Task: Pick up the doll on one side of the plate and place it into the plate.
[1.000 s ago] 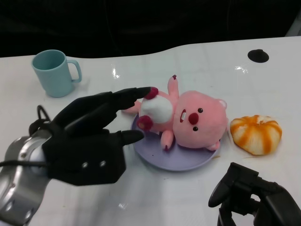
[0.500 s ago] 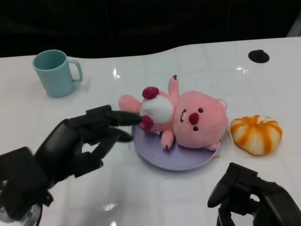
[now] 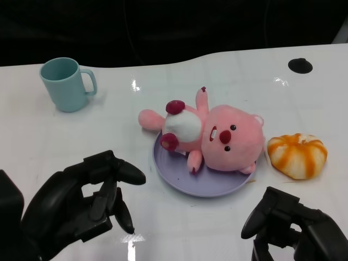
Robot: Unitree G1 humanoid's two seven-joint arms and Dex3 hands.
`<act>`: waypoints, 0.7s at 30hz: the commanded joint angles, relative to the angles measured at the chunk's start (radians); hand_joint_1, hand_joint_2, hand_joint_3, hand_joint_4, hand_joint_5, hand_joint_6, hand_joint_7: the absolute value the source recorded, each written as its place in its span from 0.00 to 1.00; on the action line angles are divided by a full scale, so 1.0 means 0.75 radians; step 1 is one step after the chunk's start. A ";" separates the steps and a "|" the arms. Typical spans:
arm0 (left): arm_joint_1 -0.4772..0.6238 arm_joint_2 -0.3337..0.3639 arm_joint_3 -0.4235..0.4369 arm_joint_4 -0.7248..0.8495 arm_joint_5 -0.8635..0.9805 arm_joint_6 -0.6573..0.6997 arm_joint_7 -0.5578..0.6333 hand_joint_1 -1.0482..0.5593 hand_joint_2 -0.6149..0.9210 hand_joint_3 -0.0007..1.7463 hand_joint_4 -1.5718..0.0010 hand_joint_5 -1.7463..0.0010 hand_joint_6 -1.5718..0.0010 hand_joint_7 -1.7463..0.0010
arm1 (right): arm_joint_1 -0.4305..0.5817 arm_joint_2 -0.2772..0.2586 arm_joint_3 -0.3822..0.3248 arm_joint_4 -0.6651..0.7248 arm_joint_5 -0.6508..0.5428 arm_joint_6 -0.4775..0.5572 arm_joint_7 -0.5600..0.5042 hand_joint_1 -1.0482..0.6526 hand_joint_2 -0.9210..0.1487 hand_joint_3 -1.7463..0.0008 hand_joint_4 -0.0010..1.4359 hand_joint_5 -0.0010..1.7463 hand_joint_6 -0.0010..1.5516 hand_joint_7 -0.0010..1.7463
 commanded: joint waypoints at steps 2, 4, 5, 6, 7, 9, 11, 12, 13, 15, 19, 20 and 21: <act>0.034 -0.019 0.030 -0.017 -0.075 0.098 0.031 0.60 0.72 0.76 0.43 0.00 0.51 0.07 | 0.009 -0.015 -0.029 -0.008 0.025 -0.008 0.012 0.66 0.49 0.20 0.50 1.00 0.40 0.89; 0.034 -0.028 0.039 -0.006 -0.101 0.142 0.043 0.61 0.71 0.81 0.41 0.00 0.53 0.02 | 0.011 -0.017 -0.041 -0.003 0.037 -0.021 0.019 0.66 0.48 0.20 0.50 1.00 0.40 0.88; 0.032 -0.030 0.045 0.003 -0.113 0.157 0.043 0.61 0.71 0.82 0.41 0.00 0.53 0.01 | 0.012 -0.017 -0.045 0.000 0.043 -0.027 0.022 0.67 0.48 0.20 0.50 1.00 0.40 0.88; 0.029 -0.031 0.049 0.012 -0.123 0.168 0.041 0.61 0.70 0.83 0.40 0.00 0.53 0.01 | 0.012 -0.017 -0.049 0.001 0.046 -0.030 0.024 0.67 0.48 0.20 0.50 1.00 0.40 0.88; 0.027 -0.032 0.051 0.021 -0.129 0.174 0.038 0.61 0.70 0.83 0.40 0.00 0.53 0.00 | 0.012 -0.018 -0.053 0.003 0.046 -0.032 0.025 0.67 0.47 0.20 0.50 1.00 0.40 0.88; 0.020 -0.034 0.044 0.062 -0.115 0.151 0.020 0.61 0.69 0.84 0.40 0.00 0.53 0.00 | 0.010 -0.022 -0.060 0.008 0.042 -0.040 0.028 0.67 0.47 0.20 0.50 1.00 0.40 0.88; 0.014 -0.035 0.036 0.099 -0.106 0.139 0.008 0.61 0.68 0.84 0.40 0.00 0.53 0.00 | 0.009 -0.023 -0.064 0.012 0.040 -0.045 0.031 0.67 0.47 0.21 0.51 1.00 0.40 0.88; 0.012 -0.034 0.031 0.111 -0.106 0.138 0.002 0.61 0.68 0.85 0.39 0.00 0.53 0.00 | 0.009 -0.024 -0.065 0.013 0.040 -0.047 0.032 0.67 0.47 0.21 0.51 1.00 0.40 0.88; 0.011 -0.034 0.027 0.124 -0.108 0.132 -0.009 0.61 0.68 0.85 0.39 0.00 0.53 0.00 | 0.009 -0.024 -0.066 0.015 0.039 -0.048 0.034 0.67 0.47 0.21 0.51 1.00 0.40 0.88; 0.009 -0.037 0.022 0.137 -0.117 0.132 -0.023 0.61 0.68 0.86 0.38 0.00 0.53 0.00 | 0.007 -0.023 -0.069 0.021 0.035 -0.054 0.035 0.67 0.47 0.21 0.51 1.00 0.40 0.88; 0.004 -0.035 0.017 0.152 -0.126 0.143 -0.039 0.59 0.66 0.88 0.39 0.00 0.53 0.00 | 0.004 -0.021 -0.074 0.032 0.028 -0.068 0.036 0.67 0.48 0.21 0.50 1.00 0.40 0.88; 0.003 -0.034 0.017 0.156 -0.125 0.142 -0.043 0.58 0.66 0.88 0.39 0.00 0.52 0.00 | 0.003 -0.021 -0.075 0.036 0.030 -0.074 0.038 0.67 0.48 0.21 0.50 1.00 0.40 0.88; 0.001 -0.034 0.017 0.158 -0.126 0.142 -0.045 0.58 0.65 0.89 0.38 0.00 0.52 0.00 | 0.002 -0.021 -0.076 0.039 0.030 -0.080 0.039 0.67 0.48 0.21 0.51 1.00 0.40 0.88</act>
